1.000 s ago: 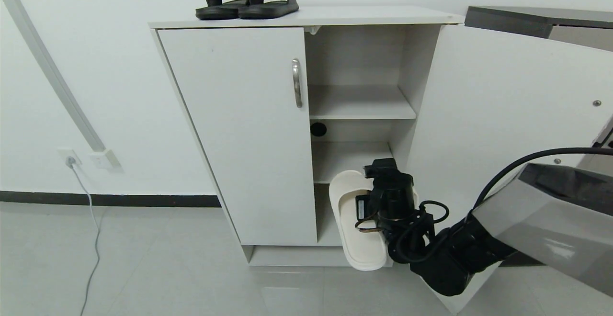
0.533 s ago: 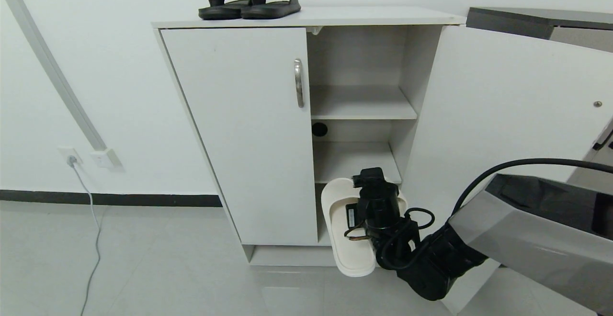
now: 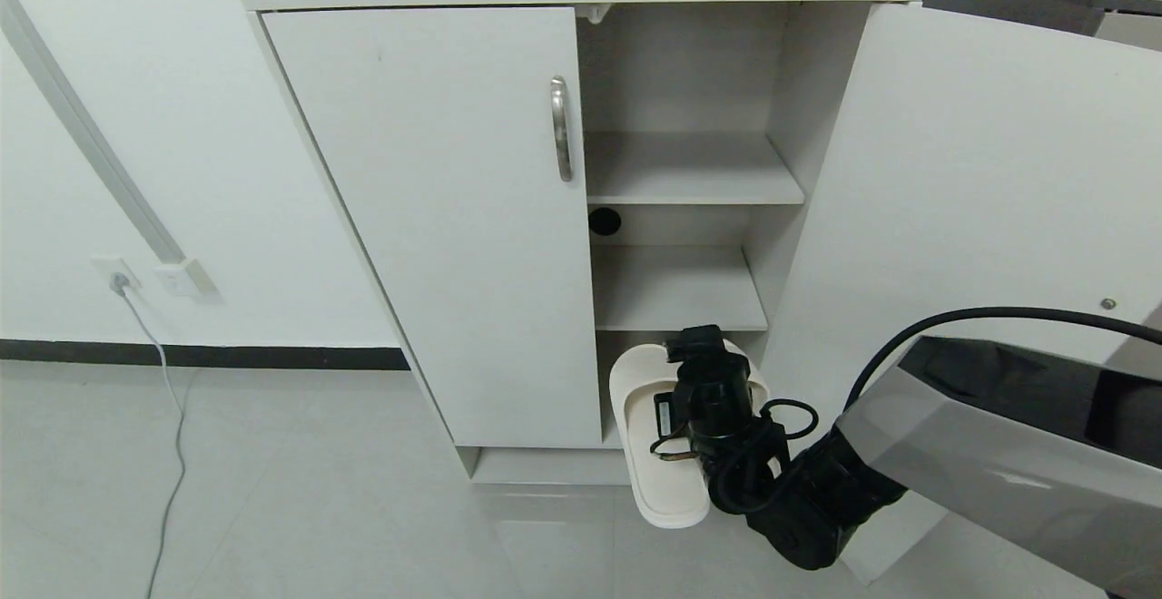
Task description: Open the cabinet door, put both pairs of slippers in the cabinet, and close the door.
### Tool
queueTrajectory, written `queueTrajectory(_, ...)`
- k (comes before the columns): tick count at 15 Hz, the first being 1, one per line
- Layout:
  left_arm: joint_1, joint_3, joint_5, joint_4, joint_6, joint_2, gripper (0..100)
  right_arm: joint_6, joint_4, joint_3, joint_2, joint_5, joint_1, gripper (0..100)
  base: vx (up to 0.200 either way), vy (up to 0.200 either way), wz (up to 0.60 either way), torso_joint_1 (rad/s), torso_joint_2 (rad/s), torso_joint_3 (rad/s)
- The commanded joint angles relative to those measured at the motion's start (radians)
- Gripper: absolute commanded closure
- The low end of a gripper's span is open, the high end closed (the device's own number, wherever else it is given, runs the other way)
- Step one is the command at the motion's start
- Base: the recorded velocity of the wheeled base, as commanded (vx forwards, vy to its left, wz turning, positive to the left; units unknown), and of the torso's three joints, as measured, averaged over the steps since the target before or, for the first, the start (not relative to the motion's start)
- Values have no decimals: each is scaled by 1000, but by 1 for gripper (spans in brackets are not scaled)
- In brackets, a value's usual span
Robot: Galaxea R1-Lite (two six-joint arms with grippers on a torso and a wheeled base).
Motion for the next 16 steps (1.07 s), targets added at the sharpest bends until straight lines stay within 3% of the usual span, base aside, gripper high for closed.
queueTrajectory(1,1,0,0,0,-1,2,100,1,-1,-10,9,0,-2,100,0,0,0,2,2,-188)
queueTrajectory(5,1,1,0,0,-1,2,100,-32,-97,-13,11,-44,-2,100,0,0,0,2,4,-183)
queueTrajectory(8,1,1,1,0,-1,2,100,-142,-306,13,47,-43,-14,100,0,0,0,0,0,0)
queueTrajectory(16,1,0,0,0,-1,2,100,-148,-315,11,43,-43,-15,100,0,0,0,0,0,0)
